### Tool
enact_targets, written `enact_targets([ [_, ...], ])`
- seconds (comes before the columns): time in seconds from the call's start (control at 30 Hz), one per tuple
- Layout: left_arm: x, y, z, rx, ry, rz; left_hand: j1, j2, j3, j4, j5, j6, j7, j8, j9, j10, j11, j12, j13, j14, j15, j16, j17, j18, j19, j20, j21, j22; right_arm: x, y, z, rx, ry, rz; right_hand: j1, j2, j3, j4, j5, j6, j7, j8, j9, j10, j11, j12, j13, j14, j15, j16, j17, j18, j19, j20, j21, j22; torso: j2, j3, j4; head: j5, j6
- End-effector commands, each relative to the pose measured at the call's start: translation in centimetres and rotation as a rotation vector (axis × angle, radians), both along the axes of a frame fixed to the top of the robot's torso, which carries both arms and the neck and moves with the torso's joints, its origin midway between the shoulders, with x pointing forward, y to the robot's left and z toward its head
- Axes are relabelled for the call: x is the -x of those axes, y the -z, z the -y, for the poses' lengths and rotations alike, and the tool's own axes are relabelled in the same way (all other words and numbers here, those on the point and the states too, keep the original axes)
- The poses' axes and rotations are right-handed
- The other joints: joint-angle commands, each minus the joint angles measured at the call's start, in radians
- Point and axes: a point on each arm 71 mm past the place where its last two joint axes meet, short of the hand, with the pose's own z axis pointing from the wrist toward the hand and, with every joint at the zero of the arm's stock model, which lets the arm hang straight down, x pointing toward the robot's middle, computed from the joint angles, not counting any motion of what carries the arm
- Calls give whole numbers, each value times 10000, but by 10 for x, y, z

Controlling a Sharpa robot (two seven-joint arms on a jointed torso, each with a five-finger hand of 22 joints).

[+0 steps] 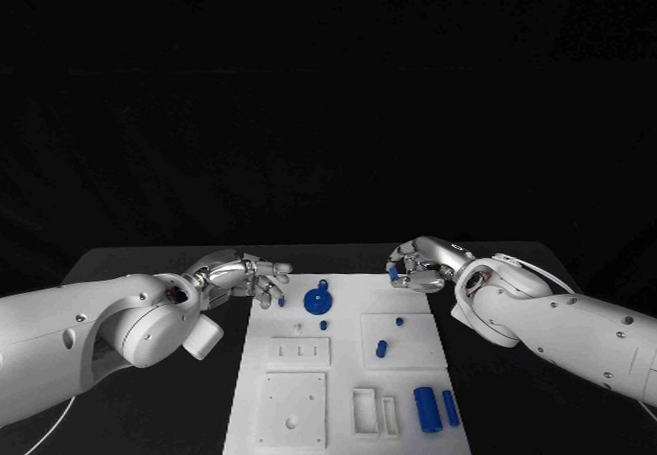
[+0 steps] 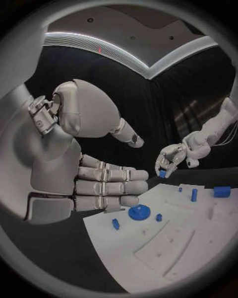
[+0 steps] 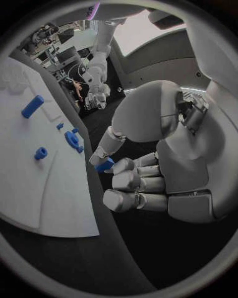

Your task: Assemble the parts on the task board

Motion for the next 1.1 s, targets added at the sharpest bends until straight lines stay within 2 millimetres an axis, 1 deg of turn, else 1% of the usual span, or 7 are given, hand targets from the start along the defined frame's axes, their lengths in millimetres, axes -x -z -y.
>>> enact_targets([
  [0.03, -2, 5, 7, -1262, 150, -793, -433, -105, -196, 250, -23, 47, -79, -121, -42, 419, -118, 255, 133, 373, -167, 302, 136, 109, 323, -239, 197, 20, 0, -4, -12, 949, 423, 68, 58, -18, 28, -19, -52, 1496, 60, 55, 25, 18, -68, 39, 10, 12, -86, 40, 8, 842, 4, -61, 51, 153, -129, 11, -31, 73, 15],
  [0.1, -6, 1, 13, -1521, 108, -867, -675, -147, -344, 374, -42, 55, -147, -196, -77, 673, -198, 425, 253, 582, -345, 539, 256, 181, 555, -357, 342, 46, 2, -8, -26, 1015, 248, 146, 48, -18, 26, -19, -52, 1498, 60, 54, 29, 31, -68, 42, 14, 17, -85, 39, 7, 842, 10, -62, 51, 151, -191, 14, -29, 103, 20],
  [0.3, -13, -1, 29, -2034, -125, -1043, -1232, -139, -523, 858, -39, -49, -177, -490, -223, 827, -253, 643, 503, 681, -556, 891, 445, 240, 765, -545, 475, 48, 8, -12, -67, 1103, -269, 341, 40, -27, 31, -21, -51, 1504, 58, 54, 36, 36, -69, 36, 5, 24, -84, 36, 5, 842, 17, -62, 50, 147, -366, 20, -25, 261, 7],
  [0.5, -16, 2, 42, -2579, -77, -1273, -1062, -125, -483, 866, -38, -132, -145, -656, -317, 771, -227, 706, 626, 630, -578, 988, 491, 216, 770, -601, 506, 66, 15, -14, -95, 1022, -711, 471, 38, -40, 52, -19, -51, 1515, 55, 53, 44, 60, -71, 35, 5, 34, -84, 31, 3, 842, 26, -61, 46, 139, -468, 15, 15, 351, -59],
  [0.77, -21, 3, 55, -3161, -305, -1112, -815, -172, -521, 719, -31, -196, -70, -807, -402, 511, -148, 642, 700, 414, -491, 924, 447, 126, 623, -599, 446, 55, 22, -16, -121, 879, -1105, 544, 39, -60, 99, -18, -51, 1525, 52, 44, 54, 87, -74, 26, -5, 49, -87, 23, -1, 842, 44, -60, 39, 127, -511, -5, 50, 434, -98],
  [0.9, -22, 4, 59, -3406, -329, -1105, -736, -197, -542, 668, -30, -147, -63, -822, -415, 443, -137, 627, 732, 380, -470, 912, 428, 97, 597, -605, 436, 52, 25, -16, -129, 823, -1240, 580, 39, -79, 148, -17, -51, 1538, 48, 37, 62, 110, -77, 21, -8, 61, -90, 17, -3, 842, 58, -59, 33, 117, -499, 3, 55, 438, -75],
  [1.1, -22, 3, 60, -3308, -352, -1074, -746, -28, -601, 732, -24, 42, -7, -824, -438, -16, -45, 392, 718, 268, -405, 851, 356, 22, 480, -605, 374, 30, 29, -16, -135, 870, -1386, 613, 34, -96, 193, -15, -51, 1548, 45, 29, 68, 132, -81, 18, -9, 71, -93, 11, -5, 842, 73, -59, 29, 110, -481, -3, 44, 428, -49],
])
